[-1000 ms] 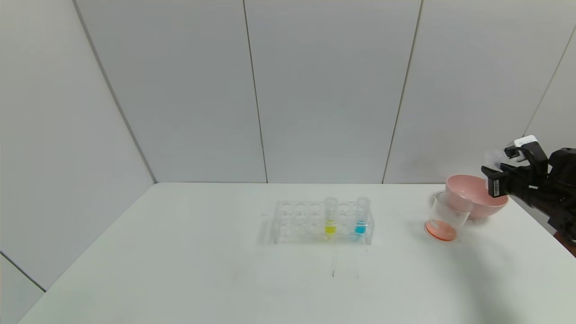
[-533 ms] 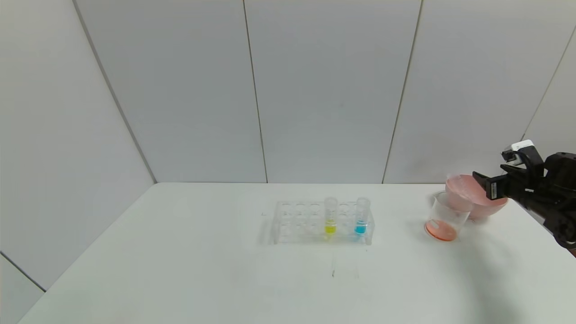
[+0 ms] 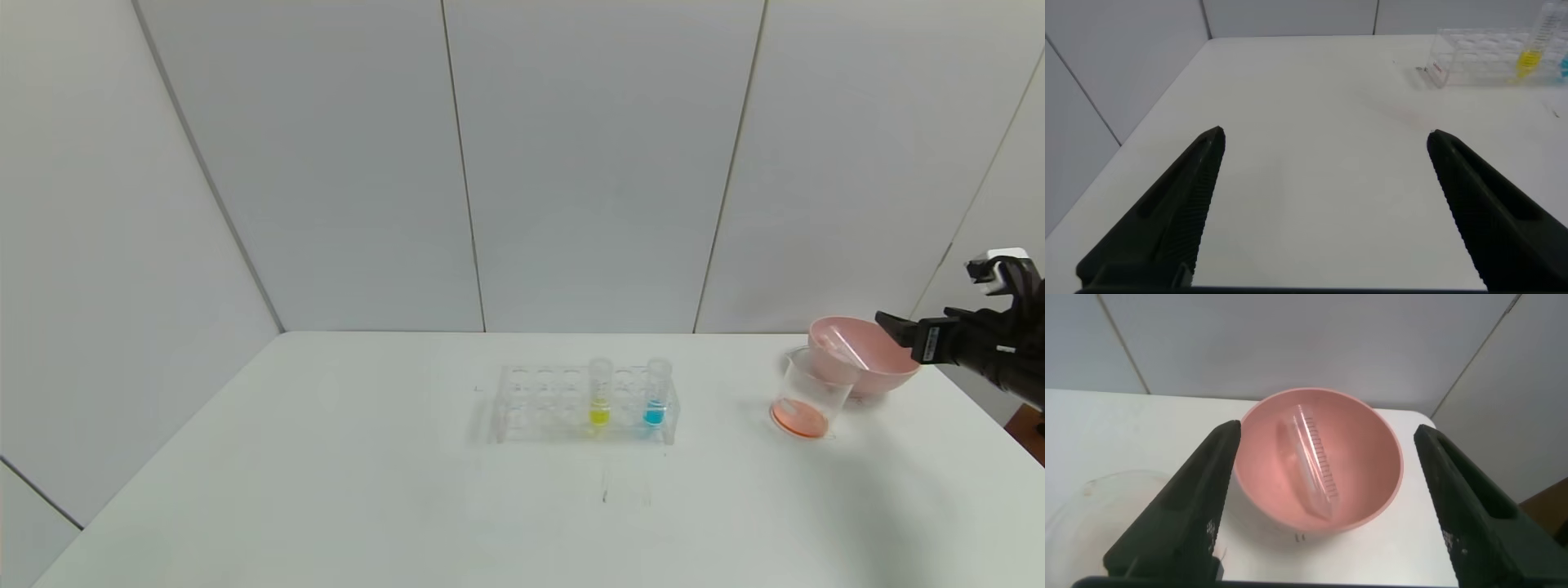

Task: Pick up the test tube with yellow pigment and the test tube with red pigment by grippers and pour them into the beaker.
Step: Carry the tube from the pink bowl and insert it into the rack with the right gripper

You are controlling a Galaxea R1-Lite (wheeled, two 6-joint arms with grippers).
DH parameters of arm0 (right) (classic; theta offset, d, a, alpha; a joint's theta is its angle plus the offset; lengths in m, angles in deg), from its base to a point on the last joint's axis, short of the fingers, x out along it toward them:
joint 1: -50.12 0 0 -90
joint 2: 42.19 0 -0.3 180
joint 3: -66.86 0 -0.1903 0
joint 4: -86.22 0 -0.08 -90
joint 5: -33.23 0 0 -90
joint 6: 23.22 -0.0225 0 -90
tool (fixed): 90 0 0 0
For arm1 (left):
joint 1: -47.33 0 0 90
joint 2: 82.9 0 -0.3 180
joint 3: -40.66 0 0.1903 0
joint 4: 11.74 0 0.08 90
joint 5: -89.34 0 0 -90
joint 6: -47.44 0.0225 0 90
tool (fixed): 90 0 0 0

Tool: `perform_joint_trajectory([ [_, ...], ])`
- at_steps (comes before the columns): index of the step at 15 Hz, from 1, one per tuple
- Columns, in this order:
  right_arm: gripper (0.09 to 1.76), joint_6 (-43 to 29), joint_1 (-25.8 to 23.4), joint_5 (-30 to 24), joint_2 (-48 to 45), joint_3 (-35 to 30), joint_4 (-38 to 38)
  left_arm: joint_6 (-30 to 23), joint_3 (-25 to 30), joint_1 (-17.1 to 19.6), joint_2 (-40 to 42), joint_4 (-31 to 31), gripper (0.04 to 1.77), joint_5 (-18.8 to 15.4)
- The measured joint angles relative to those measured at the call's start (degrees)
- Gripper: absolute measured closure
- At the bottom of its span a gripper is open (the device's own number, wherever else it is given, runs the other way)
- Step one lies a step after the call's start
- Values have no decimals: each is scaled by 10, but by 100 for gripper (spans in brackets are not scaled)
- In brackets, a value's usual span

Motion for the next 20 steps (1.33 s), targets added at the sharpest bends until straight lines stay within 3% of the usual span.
perform_joint_trajectory([
  [4,25,-34,52,1,-113,-141,-3,0,0,0,0,0,5,0],
  [6,22,-70,112,15,-160,-187,6,0,0,0,0,0,5,0],
  [10,19,-107,240,103,-226,-240,9,0,0,0,0,0,5,0],
  [14,17,-133,408,212,-262,-269,9,0,0,0,0,0,5,0],
  [17,16,-178,528,341,-259,-276,10,0,0,0,0,0,5,0],
  [20,15,-208,618,438,-226,-274,20,0,0,0,0,0,5,0],
])
